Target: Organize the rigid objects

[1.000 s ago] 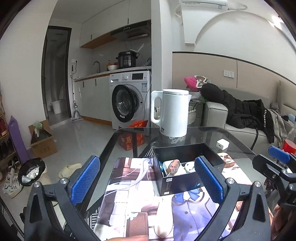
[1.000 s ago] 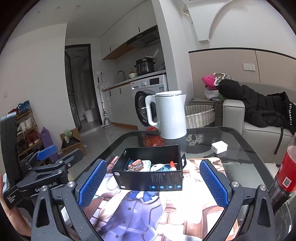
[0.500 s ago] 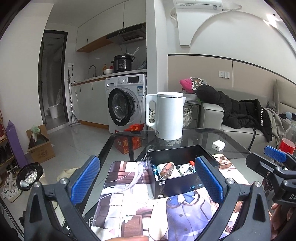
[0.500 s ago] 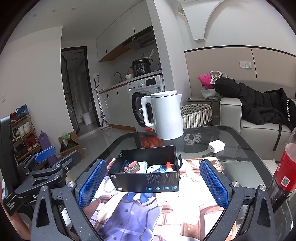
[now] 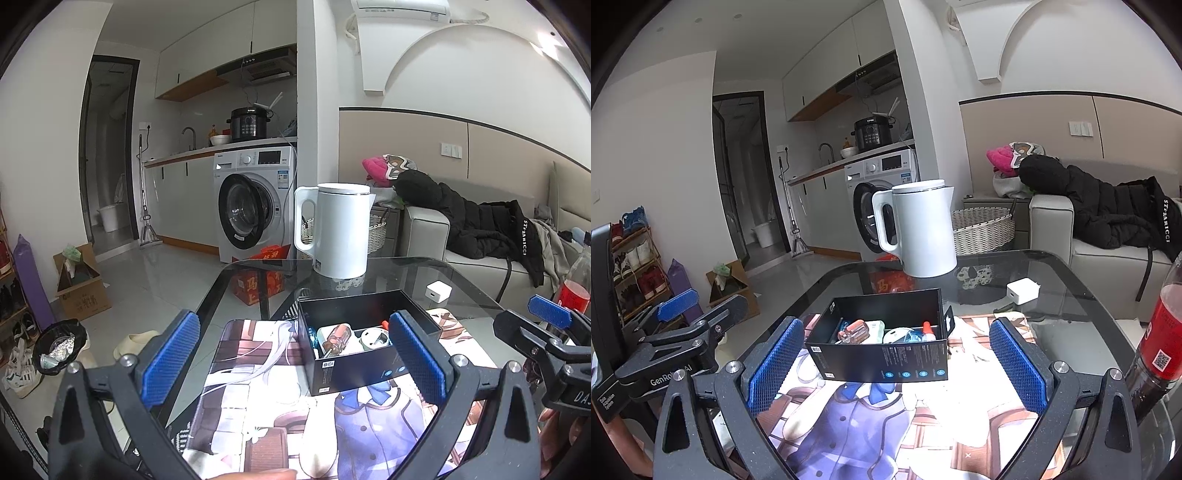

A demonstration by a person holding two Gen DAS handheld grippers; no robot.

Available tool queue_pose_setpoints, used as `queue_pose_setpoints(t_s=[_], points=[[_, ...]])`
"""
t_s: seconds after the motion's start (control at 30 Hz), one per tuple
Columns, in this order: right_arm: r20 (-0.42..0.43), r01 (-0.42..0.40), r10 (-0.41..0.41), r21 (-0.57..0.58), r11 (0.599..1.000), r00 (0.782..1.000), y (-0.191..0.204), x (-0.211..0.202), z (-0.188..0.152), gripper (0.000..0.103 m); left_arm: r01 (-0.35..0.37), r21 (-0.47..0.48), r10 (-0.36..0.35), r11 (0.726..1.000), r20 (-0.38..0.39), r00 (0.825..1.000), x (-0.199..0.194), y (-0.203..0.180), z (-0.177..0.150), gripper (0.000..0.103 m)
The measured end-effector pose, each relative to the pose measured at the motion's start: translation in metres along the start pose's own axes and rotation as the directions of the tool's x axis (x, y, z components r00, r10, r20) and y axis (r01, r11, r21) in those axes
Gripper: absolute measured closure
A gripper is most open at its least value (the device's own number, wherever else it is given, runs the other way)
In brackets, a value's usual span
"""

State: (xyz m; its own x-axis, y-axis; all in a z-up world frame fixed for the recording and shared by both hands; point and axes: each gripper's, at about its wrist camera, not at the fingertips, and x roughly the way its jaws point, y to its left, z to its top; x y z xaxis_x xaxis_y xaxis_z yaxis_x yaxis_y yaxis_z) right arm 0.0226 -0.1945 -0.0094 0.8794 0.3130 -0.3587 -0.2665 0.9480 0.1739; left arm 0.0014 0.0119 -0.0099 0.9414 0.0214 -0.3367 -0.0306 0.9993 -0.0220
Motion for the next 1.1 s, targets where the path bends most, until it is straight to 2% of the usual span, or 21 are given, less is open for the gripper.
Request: queue_pose_setpoints(t_s=[0.17, 1.1], points=[[-0.013, -0.002, 0.002, -0.002, 1.000, 1.000, 0.0004, 0.0019, -0.0044, 0.001, 0.004, 0.004, -0.003, 1.000, -0.015, 1.000, 0.0028, -0.0017, -0.0010, 0.000], [-0.020, 0.001, -0.001, -0.007, 1.000, 1.000, -0.0001, 0.0037, -0.0045, 0.001, 0.029, 0.012, -0.030, 0.999, 0.009, 1.000, -0.0040, -0.0037, 0.0001, 0.000]])
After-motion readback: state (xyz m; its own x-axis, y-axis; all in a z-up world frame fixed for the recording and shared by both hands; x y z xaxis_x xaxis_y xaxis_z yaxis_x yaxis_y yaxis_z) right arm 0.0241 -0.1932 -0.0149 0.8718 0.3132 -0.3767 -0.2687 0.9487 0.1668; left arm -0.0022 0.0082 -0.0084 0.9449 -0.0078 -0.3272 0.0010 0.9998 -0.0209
